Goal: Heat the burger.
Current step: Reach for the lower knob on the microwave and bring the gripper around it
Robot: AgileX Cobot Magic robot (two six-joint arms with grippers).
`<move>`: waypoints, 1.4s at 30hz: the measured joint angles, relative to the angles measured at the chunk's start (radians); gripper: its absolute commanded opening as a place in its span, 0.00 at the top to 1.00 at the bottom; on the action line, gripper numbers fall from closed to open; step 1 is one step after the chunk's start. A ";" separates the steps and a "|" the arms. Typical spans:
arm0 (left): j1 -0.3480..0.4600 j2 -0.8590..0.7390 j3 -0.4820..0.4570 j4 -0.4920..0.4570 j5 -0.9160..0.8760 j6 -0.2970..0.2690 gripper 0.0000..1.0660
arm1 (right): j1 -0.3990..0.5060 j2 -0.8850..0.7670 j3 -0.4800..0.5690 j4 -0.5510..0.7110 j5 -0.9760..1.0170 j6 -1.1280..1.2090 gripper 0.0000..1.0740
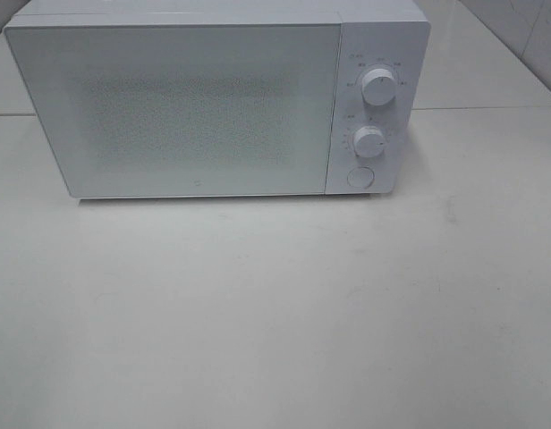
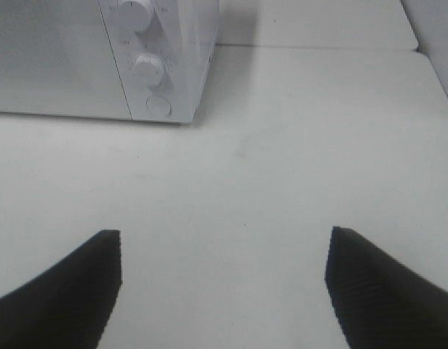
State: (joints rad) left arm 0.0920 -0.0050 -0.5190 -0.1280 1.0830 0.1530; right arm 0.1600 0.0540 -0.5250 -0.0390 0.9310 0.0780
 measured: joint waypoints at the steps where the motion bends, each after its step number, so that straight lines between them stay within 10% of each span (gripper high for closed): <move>1: 0.000 0.000 0.000 0.000 0.000 0.000 0.06 | 0.000 0.035 -0.005 0.000 -0.050 0.000 0.29; 42: 0.000 0.000 0.000 0.000 -0.001 0.000 0.06 | 0.000 0.893 -0.006 0.003 -1.156 -0.001 0.29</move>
State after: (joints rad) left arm 0.0920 -0.0050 -0.5190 -0.1280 1.0820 0.1530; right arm 0.1600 0.9470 -0.5310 -0.0360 -0.2250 0.0770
